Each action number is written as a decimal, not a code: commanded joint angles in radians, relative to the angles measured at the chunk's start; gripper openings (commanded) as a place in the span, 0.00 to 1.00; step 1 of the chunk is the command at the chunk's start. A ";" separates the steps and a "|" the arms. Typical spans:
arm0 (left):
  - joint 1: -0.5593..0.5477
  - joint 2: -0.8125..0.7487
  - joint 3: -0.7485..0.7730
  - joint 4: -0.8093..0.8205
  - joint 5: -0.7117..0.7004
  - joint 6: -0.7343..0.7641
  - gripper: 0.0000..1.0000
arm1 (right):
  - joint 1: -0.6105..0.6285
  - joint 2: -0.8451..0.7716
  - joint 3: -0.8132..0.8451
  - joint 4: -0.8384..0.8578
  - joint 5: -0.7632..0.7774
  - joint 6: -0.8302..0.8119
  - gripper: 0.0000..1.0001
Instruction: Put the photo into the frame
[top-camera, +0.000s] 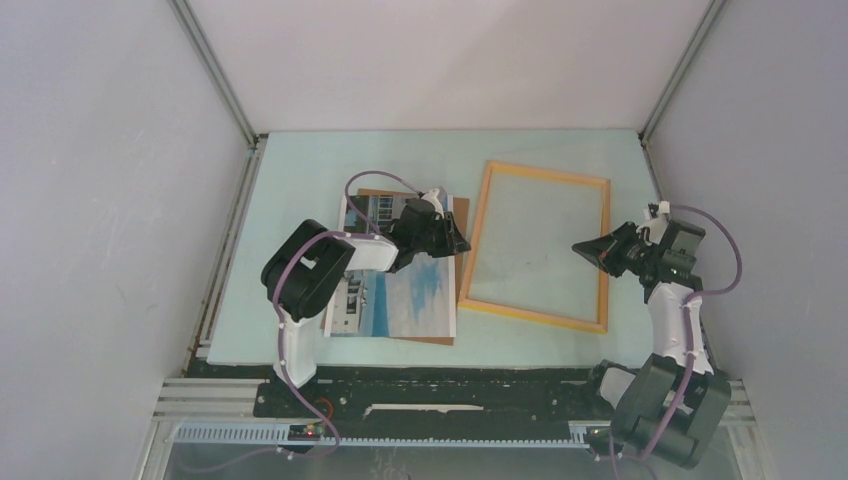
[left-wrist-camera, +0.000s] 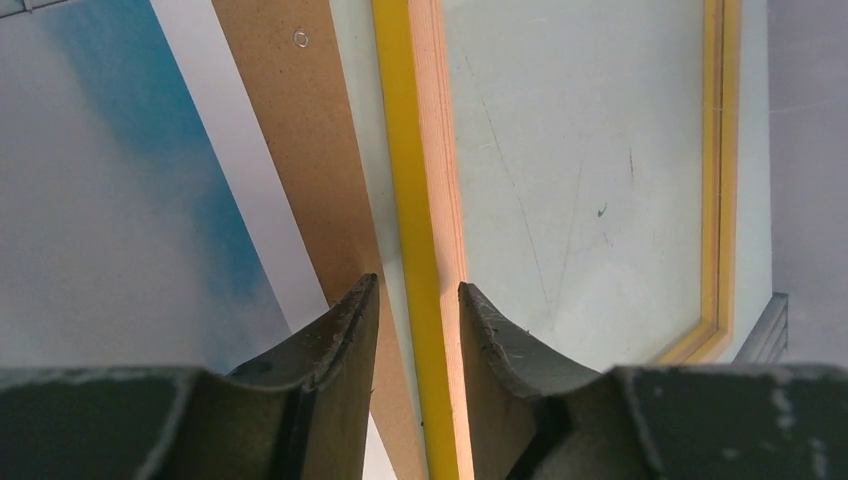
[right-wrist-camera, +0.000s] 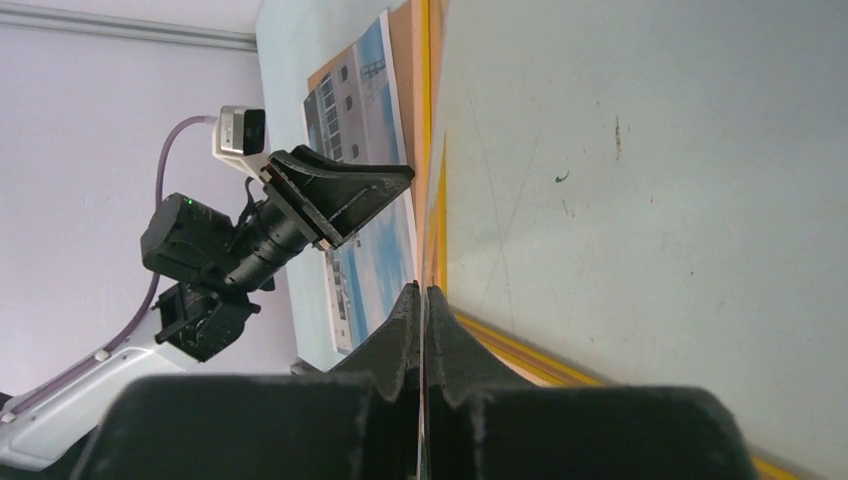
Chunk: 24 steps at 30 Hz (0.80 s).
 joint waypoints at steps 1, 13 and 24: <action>0.002 0.016 0.044 0.012 0.014 -0.002 0.32 | 0.010 -0.022 -0.003 0.037 -0.056 0.067 0.00; 0.002 0.023 0.048 0.009 0.020 0.001 0.26 | 0.011 -0.061 -0.040 -0.029 -0.052 -0.008 0.00; 0.002 0.052 0.069 0.008 0.038 -0.001 0.22 | 0.040 -0.129 -0.058 -0.079 -0.027 -0.061 0.00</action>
